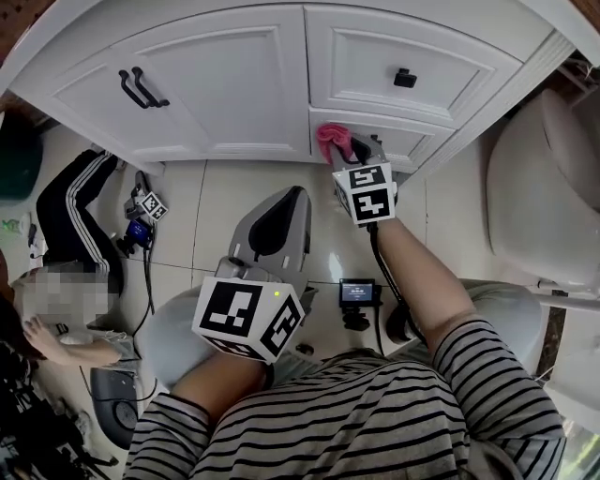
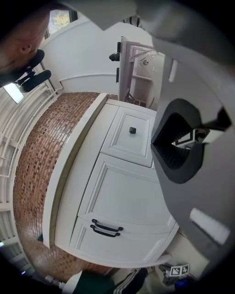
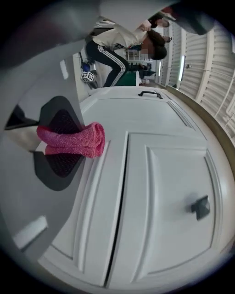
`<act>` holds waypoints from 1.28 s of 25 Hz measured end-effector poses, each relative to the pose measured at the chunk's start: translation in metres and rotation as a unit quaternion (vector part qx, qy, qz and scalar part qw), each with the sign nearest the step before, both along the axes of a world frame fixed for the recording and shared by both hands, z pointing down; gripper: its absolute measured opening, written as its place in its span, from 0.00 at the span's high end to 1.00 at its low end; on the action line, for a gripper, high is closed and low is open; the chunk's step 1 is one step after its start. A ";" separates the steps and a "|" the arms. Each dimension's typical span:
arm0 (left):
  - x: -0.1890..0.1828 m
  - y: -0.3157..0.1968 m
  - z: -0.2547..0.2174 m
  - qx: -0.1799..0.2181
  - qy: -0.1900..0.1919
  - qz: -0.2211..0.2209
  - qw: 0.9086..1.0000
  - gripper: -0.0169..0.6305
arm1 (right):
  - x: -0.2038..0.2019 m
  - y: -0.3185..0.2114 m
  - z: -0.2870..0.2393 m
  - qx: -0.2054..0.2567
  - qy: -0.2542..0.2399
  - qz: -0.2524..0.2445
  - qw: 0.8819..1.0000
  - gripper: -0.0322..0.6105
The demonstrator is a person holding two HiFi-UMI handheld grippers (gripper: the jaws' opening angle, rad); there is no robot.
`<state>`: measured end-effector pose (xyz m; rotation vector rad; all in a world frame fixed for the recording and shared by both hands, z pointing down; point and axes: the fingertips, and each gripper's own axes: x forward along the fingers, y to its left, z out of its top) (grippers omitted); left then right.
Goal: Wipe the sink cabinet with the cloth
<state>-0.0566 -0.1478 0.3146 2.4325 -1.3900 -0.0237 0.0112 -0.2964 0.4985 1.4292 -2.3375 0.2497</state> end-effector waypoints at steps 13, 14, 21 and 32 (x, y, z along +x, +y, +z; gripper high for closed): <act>0.007 -0.001 0.009 0.003 -0.008 0.014 1.000 0.97 | 0.087 0.016 0.013 -0.007 0.026 0.045 0.999 0.81; 0.008 -0.001 0.010 0.005 -0.010 0.014 1.000 0.97 | 0.096 0.016 0.013 -0.005 0.029 0.050 0.998 0.81; 0.006 0.000 0.011 -0.002 -0.006 0.013 1.000 0.97 | 0.211 0.020 0.016 -0.008 0.057 0.159 0.986 0.80; 0.000 0.001 0.004 -0.011 0.020 0.015 1.000 0.97 | 0.059 0.029 0.054 -0.010 -0.033 0.061 0.998 0.82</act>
